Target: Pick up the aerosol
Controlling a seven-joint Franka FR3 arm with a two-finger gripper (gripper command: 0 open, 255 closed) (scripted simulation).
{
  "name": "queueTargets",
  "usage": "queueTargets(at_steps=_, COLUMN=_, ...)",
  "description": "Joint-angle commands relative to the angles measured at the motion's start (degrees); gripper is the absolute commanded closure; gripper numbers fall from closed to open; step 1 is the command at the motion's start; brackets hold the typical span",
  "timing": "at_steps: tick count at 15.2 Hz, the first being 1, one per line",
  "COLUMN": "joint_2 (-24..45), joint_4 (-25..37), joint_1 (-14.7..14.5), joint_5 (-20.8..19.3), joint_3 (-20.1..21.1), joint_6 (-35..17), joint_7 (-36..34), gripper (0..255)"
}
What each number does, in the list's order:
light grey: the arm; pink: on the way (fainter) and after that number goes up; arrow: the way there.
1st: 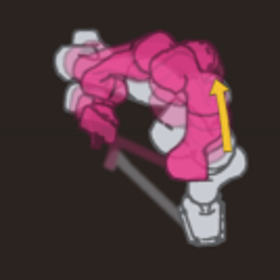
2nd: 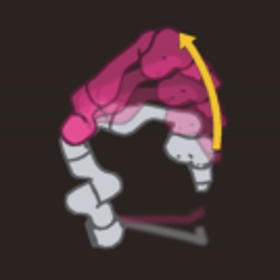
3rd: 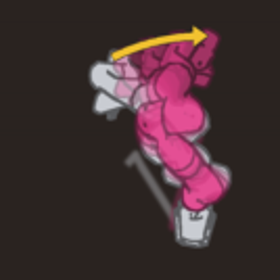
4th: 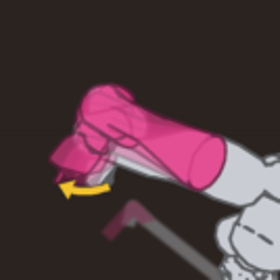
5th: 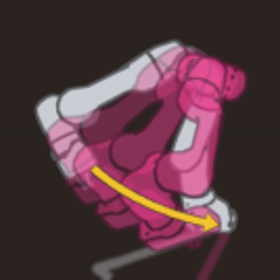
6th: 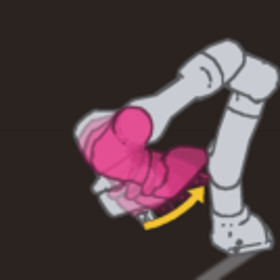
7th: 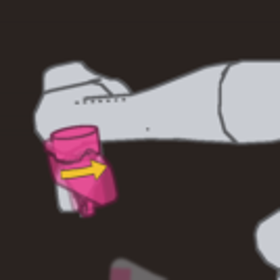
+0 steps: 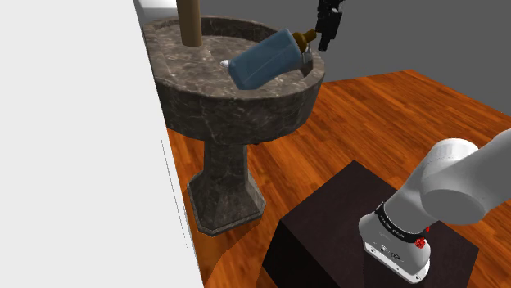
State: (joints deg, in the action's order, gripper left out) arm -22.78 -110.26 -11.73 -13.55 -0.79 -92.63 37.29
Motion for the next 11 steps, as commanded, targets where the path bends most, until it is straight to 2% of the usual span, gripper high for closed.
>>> queueTargets(at_steps=1, joint_2=2.13, joint_4=1.68, joint_1=-1.14, joint_5=-2.39, joint_3=0.61, joint_6=-0.72, joint_7=5.08, gripper=0)
queueTargets(at_steps=8, joint_2=0.77, joint_4=-5.41, joint_1=-1.13, joint_5=-2.63, joint_3=0.37, joint_6=-6.29, joint_7=3.71, gripper=0)
queueTargets(at_steps=10, joint_2=0.77, joint_4=-5.42, joint_1=-1.13, joint_5=-2.63, joint_3=0.36, joint_6=-6.29, joint_7=3.71, gripper=0)
queueTargets(at_steps=11, joint_2=0.79, joint_4=-5.55, joint_1=-1.15, joint_5=-2.63, joint_3=0.39, joint_6=-6.42, joint_7=3.62, gripper=255)
